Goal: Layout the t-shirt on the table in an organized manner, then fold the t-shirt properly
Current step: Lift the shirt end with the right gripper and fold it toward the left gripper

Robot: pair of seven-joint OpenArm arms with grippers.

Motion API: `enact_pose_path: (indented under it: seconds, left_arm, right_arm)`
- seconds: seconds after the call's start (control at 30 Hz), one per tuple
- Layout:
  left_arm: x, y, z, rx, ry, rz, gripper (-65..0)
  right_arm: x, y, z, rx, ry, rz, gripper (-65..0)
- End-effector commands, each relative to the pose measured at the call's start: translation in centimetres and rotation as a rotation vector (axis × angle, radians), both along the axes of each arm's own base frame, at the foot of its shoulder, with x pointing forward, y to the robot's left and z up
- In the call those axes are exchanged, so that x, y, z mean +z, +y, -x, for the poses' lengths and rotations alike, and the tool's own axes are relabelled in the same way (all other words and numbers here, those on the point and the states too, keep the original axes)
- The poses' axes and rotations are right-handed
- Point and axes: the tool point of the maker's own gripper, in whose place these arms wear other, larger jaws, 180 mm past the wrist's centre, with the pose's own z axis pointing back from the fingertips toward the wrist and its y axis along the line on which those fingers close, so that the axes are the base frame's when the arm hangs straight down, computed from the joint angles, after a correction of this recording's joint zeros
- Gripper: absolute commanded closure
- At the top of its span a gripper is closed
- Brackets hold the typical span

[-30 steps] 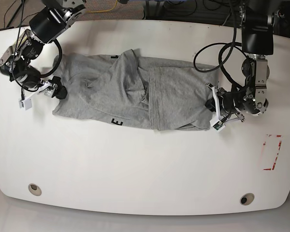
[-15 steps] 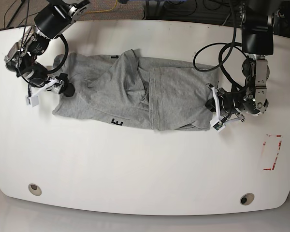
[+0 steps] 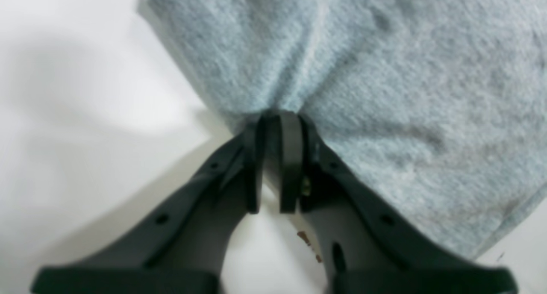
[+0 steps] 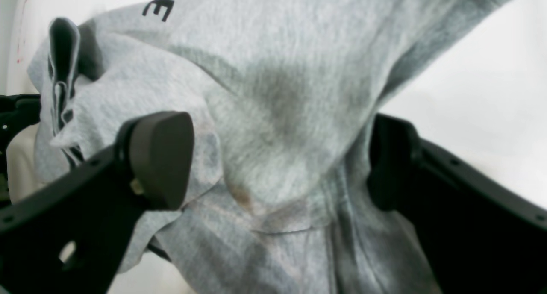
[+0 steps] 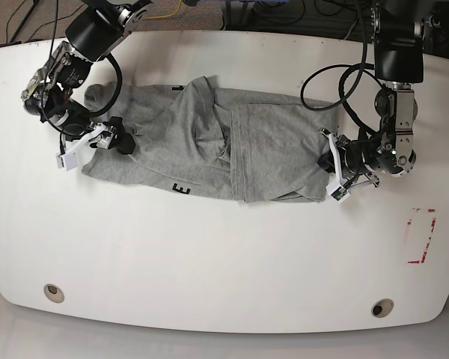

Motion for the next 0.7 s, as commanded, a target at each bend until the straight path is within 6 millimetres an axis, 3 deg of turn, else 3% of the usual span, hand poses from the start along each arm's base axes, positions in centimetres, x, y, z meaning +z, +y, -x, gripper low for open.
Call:
enact_pose_path:
  seconds: [0.0, 0.1, 0.37, 0.53, 0.67]
  left_arm:
    - [-2.0, 2.9, 2.2, 0.002, 0.107, -0.157, -5.7]
    - [-2.0, 2.9, 2.2, 0.002, 0.107, -0.157, -5.7]
    - [-2.6, 2.7, 3.0, 0.000, 0.127, -0.154, -5.7]
    - [-2.6, 2.7, 3.0, 0.000, 0.127, -0.154, -5.7]
    - [-2.6, 2.7, 3.0, 0.000, 0.127, -0.154, -5.7]
  right_arm:
    - [-0.4, -0.1, 0.4, 0.012, 0.042, 0.020, -53.9]
    - [-0.5, 0.2, 0.4, 0.014, 0.042, 0.014, -45.8]
    - [-0.5, 0.5, 0.4, 0.016, 0.041, 0.011, -15.4]
    - [0.3, 1.4, -0.7, 0.054, -0.004, 0.037, -6.3]
    - [1.6, 1.9, -1.3, 0.086, -0.051, 0.083, -5.7]
